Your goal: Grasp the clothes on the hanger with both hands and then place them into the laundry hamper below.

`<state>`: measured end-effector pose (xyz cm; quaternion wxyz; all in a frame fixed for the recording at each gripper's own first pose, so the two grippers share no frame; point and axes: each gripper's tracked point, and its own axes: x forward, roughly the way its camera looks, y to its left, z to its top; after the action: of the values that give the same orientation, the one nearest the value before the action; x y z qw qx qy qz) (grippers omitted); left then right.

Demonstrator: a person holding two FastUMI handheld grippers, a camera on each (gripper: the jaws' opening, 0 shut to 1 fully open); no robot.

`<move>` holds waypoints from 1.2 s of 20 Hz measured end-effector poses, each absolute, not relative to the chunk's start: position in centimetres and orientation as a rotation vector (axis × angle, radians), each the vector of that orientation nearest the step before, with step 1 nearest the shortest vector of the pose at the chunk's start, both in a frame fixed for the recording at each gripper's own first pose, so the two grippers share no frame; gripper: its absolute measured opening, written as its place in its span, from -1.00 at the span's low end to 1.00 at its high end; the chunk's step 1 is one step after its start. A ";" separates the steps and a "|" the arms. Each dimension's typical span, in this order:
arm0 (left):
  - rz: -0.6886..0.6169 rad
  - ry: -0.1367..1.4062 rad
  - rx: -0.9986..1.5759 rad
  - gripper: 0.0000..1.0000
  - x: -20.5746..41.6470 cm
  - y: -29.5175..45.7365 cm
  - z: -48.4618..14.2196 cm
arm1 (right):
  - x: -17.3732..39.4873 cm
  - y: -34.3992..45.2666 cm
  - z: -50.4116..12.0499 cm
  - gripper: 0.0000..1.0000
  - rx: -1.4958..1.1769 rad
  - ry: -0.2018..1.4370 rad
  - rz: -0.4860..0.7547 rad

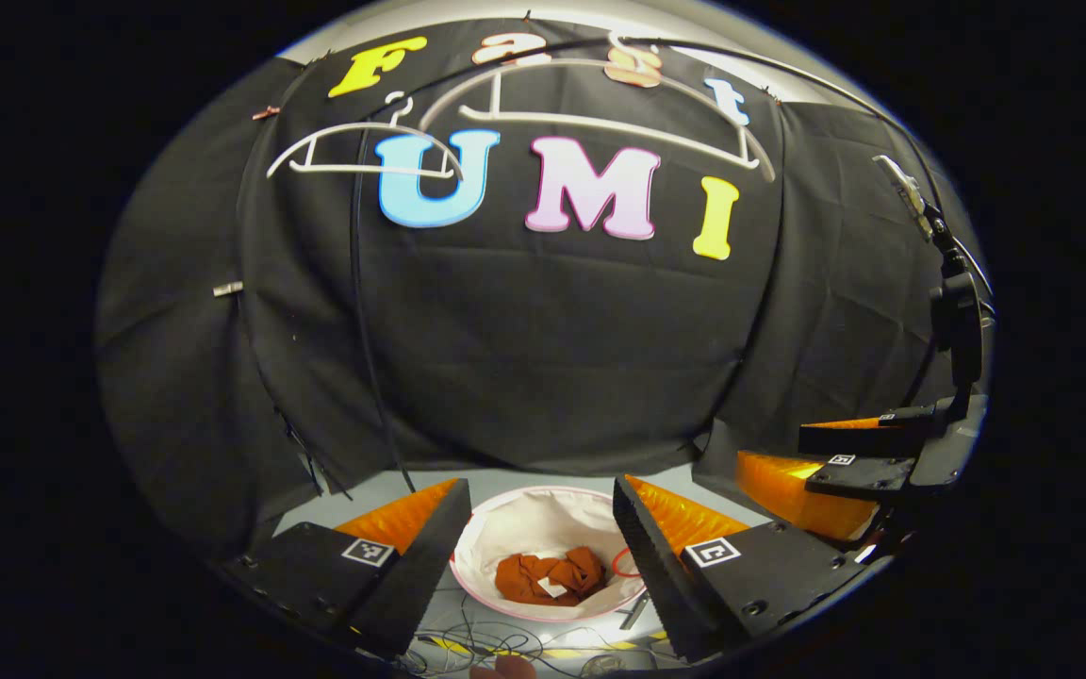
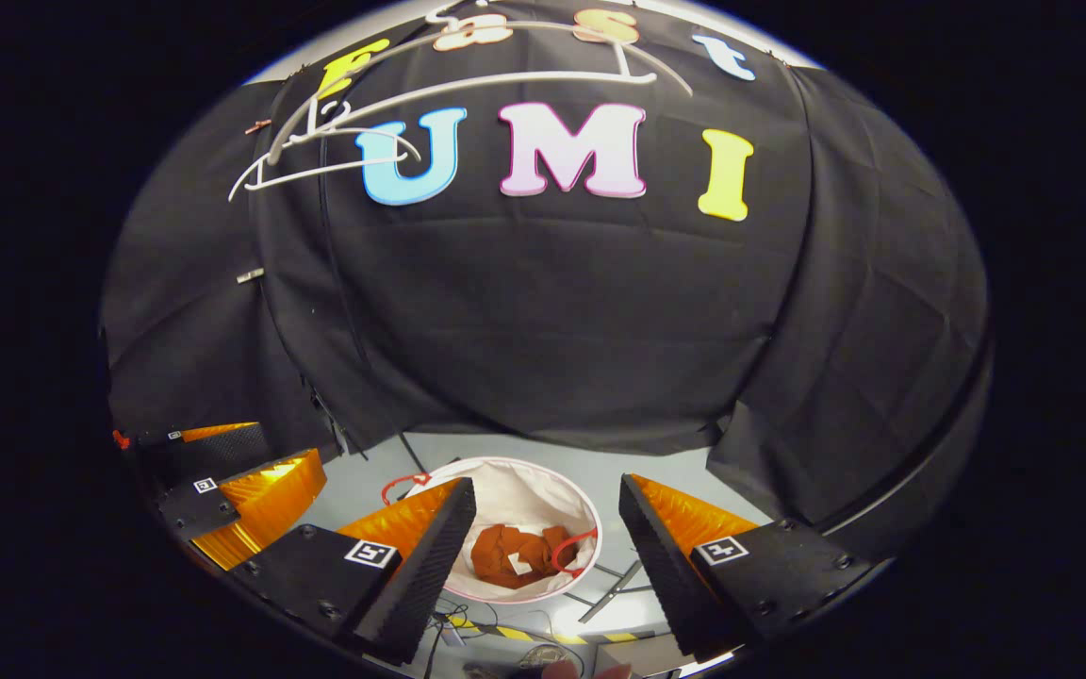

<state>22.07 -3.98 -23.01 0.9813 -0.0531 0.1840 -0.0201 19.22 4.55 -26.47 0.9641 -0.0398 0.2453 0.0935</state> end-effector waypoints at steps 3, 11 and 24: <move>-0.034 0.301 -0.099 0.92 20.6 -3.7 -19.0 | 18.2 4.3 -21.9 0.96 -0.084 0.408 0.172; -0.051 0.119 -0.074 0.92 14.8 -3.0 -8.0 | 15.5 3.8 -9.4 0.96 -0.042 0.173 0.112; -0.068 -0.015 -0.086 0.86 7.4 -2.2 0.3 | 8.8 3.9 2.6 0.92 -0.017 -0.015 0.101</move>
<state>7.38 -2.15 0.28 0.9985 -0.0429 -0.0074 -0.0338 8.79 3.87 2.59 0.9987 -0.0086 -0.0073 0.0507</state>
